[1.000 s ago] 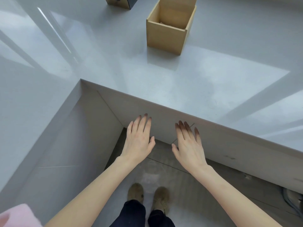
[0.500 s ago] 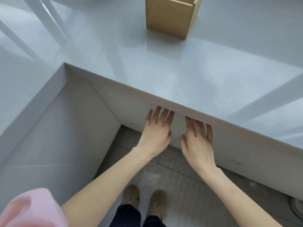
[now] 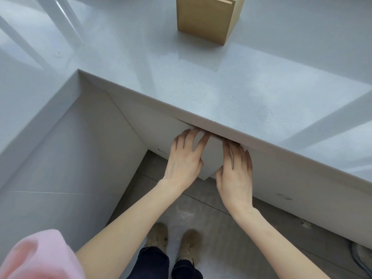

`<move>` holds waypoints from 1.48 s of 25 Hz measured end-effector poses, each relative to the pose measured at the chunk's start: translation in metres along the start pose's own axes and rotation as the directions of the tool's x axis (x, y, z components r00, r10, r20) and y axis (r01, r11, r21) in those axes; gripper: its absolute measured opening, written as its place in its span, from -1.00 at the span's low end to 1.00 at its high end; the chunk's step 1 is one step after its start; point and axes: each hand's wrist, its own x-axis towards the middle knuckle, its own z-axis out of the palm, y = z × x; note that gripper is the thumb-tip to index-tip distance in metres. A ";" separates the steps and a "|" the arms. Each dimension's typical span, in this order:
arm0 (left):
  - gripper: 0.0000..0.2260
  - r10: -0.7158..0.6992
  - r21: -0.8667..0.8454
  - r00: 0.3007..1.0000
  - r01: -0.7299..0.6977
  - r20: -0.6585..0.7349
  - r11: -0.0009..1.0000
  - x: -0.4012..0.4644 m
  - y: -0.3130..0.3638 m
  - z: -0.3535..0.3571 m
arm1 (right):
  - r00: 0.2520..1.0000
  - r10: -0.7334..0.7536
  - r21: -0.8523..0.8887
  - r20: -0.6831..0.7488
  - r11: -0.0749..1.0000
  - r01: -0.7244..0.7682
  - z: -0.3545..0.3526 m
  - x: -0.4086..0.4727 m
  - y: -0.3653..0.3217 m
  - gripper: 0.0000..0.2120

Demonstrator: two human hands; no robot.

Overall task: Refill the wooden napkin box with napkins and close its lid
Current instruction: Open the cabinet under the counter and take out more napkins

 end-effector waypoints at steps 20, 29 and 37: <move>-0.86 -0.050 -0.026 0.997 0.052 0.065 0.998 -0.137 -0.070 -0.074 | 0.961 -0.090 0.508 0.263 0.859 -0.058 -0.032 -0.118 -0.122 -0.81; -0.73 -0.179 -0.235 0.964 0.223 0.195 0.946 -0.188 -0.135 -0.095 | 0.951 -0.089 0.561 0.297 0.822 -0.098 -0.021 -0.153 -0.210 -0.61; -0.46 -0.407 -0.490 0.837 0.545 0.366 0.680 -0.202 -0.188 -0.101 | 0.923 -0.314 0.551 0.224 0.822 0.145 -0.006 -0.153 -0.257 -0.51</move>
